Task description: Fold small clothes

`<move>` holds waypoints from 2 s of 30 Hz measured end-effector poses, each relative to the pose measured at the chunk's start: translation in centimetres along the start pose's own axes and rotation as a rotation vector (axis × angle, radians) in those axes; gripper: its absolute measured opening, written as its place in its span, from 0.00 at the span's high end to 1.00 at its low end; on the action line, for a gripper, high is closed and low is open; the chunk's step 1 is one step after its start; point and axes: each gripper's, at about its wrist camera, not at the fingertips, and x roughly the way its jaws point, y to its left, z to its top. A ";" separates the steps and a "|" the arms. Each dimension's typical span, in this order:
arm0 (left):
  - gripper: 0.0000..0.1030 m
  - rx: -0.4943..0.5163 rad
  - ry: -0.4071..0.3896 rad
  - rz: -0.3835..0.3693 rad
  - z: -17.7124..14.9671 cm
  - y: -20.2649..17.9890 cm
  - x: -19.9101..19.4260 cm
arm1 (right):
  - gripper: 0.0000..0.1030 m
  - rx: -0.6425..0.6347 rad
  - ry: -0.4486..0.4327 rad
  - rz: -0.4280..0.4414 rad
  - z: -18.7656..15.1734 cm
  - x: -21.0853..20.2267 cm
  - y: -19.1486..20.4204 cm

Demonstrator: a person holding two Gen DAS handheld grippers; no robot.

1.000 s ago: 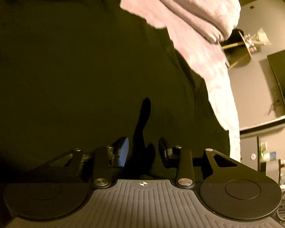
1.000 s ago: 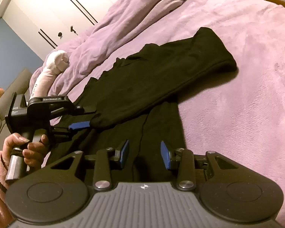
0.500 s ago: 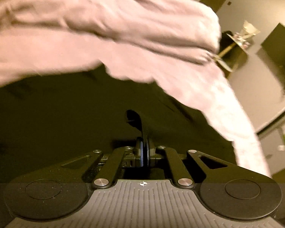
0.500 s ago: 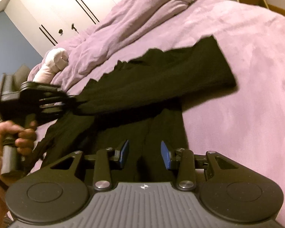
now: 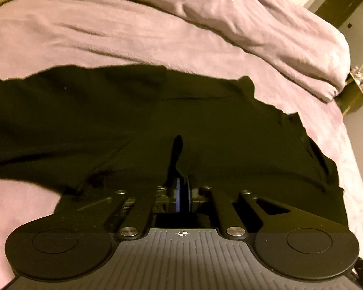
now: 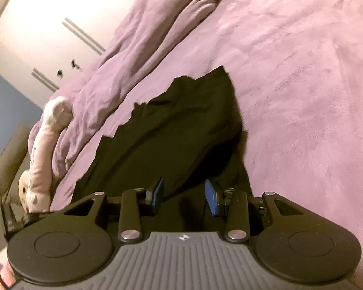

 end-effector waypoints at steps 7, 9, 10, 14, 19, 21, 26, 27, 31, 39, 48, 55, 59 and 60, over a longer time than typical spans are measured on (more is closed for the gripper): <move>0.95 0.044 -0.164 0.010 2.1 -1.0 -2.1 | 0.64 0.095 -0.059 0.000 1.1 1.0 -0.9; 0.95 0.048 -0.183 0.032 2.8 -0.7 -2.2 | 0.64 0.102 -0.073 -0.004 1.3 1.3 -1.1; 0.95 0.045 -0.184 0.034 3.0 -0.4 -2.3 | 0.65 0.104 -0.079 -0.007 1.4 1.4 -1.1; 0.95 -0.001 -0.175 0.043 2.9 1.5 -2.5 | 0.65 0.138 -0.110 -0.006 1.5 2.0 -1.3; 0.97 -0.046 -0.181 0.063 3.0 3.4 -2.9 | 0.70 0.153 -0.125 -0.001 1.8 2.7 -1.3; 0.98 -0.044 -0.193 0.087 3.1 3.7 -3.2 | 0.76 0.147 -0.128 -0.011 1.9 2.9 -1.3; 0.98 -0.068 -0.163 0.037 3.0 3.9 -3.1 | 0.95 0.002 -0.138 -0.113 2.1 3.0 -0.5; 0.98 -0.059 -0.157 0.035 2.8 3.6 -3.0 | 0.96 -0.038 -0.154 -0.136 2.0 2.7 -0.2; 0.97 -0.032 -0.114 0.032 2.2 3.0 -2.0 | 0.97 -0.223 -0.192 -0.243 0.9 2.3 1.2; 0.87 -0.011 -0.068 0.059 1.0 3.1 -1.6 | 0.99 -0.310 -0.201 -0.300 0.4 1.9 1.1; 0.86 0.025 -0.058 0.060 0.4 3.2 -1.4 | 0.79 -0.296 -0.101 -0.262 0.5 -1.3 2.4; 0.83 0.052 -0.042 0.101 0.0 2.4 -0.5 | 0.78 -0.452 -0.158 -0.295 0.4 -0.6 5.2; 0.81 0.076 -0.027 0.132 -0.2 2.2 -0.1 | 0.78 -0.603 -0.121 -0.299 0.1 3.6 7.8; 0.81 0.085 -0.027 0.137 -0.2 2.1 0.0 | 0.78 -0.641 -0.119 -0.302 0.0 4.6 8.3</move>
